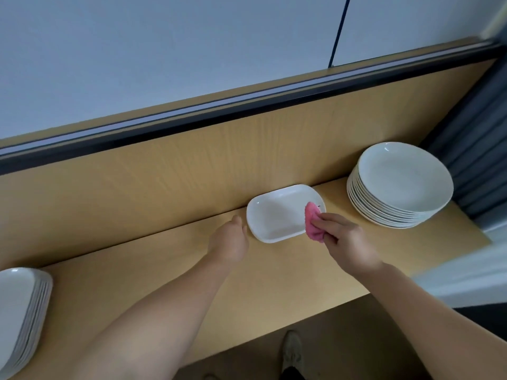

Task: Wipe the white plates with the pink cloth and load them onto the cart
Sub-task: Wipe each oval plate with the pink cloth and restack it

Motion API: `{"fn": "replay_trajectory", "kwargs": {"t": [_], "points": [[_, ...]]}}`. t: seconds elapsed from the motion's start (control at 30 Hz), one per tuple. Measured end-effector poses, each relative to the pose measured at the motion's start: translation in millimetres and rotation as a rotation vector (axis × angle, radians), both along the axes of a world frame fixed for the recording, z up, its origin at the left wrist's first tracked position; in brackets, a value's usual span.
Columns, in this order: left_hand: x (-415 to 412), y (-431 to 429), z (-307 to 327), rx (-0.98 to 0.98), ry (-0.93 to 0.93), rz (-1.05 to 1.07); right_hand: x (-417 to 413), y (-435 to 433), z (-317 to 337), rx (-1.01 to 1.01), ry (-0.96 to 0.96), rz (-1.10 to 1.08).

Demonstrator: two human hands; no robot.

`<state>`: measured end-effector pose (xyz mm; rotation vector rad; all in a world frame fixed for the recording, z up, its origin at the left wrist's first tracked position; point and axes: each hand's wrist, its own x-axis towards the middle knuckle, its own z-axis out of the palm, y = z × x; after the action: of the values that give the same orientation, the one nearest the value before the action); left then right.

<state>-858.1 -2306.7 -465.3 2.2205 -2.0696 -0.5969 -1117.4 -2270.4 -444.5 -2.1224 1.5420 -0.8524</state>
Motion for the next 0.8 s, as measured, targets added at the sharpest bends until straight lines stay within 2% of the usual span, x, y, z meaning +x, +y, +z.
{"fn": "replay_trajectory", "kwargs": {"t": [0.27,0.4,0.47,0.67,0.8], "points": [[-30,-41,-25,0.136,0.076,0.141,-23,-38,-18,-0.016,0.002,0.093],[-35,-44,-21,0.179,-0.065,0.116,-27,-50,-23,-0.017,0.022,0.124],[-36,-46,-21,0.194,-0.079,0.132,-28,-55,-25,-0.006,0.023,0.139],[-39,-48,-14,0.217,0.036,0.218,-29,-60,-23,-0.024,0.020,0.161],[-38,-50,-9,0.187,0.237,0.395,-34,-63,-23,-0.007,0.027,0.155]]}}
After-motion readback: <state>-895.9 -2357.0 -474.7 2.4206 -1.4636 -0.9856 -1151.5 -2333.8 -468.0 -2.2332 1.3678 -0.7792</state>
